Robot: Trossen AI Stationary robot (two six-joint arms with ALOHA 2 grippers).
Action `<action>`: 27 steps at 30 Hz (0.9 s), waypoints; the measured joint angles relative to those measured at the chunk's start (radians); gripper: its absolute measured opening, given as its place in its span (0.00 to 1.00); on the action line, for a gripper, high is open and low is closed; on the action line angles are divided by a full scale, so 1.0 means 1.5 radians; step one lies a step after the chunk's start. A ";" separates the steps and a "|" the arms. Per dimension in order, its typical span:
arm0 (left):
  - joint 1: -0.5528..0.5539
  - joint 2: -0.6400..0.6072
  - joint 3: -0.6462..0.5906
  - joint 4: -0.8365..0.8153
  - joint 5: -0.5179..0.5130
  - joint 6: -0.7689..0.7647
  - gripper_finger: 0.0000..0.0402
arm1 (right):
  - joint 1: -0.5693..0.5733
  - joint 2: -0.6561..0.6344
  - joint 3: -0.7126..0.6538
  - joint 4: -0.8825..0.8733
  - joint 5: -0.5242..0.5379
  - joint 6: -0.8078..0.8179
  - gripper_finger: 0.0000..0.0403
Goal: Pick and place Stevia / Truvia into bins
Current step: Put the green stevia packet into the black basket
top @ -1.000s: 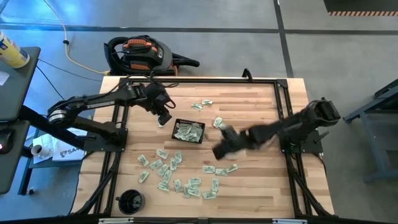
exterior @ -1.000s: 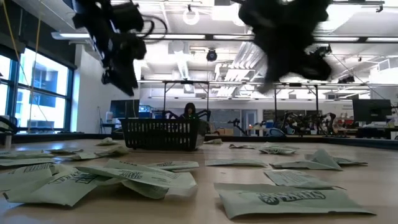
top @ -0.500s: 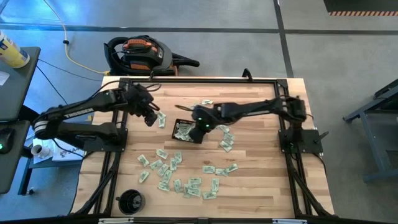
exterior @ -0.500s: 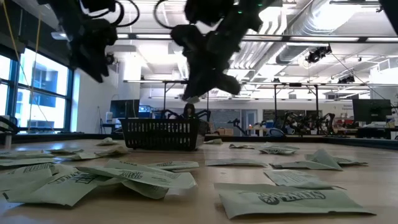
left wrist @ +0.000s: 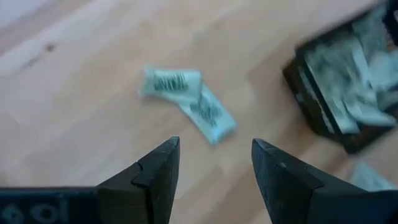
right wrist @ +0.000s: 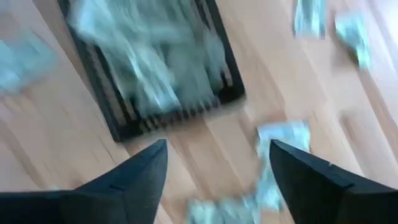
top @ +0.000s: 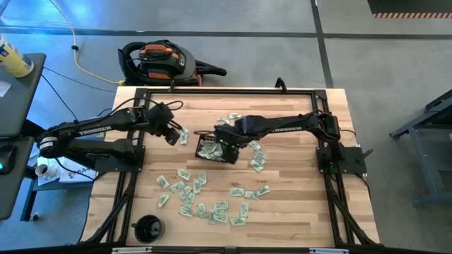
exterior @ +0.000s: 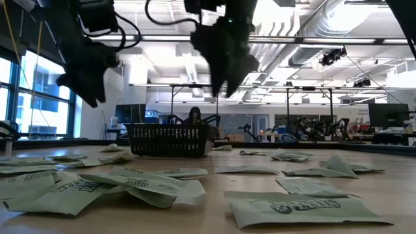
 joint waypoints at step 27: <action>0.095 0.283 0.022 0.123 -0.014 0.561 0.58 | 0.119 -0.045 -0.094 -0.188 0.080 -0.016 0.66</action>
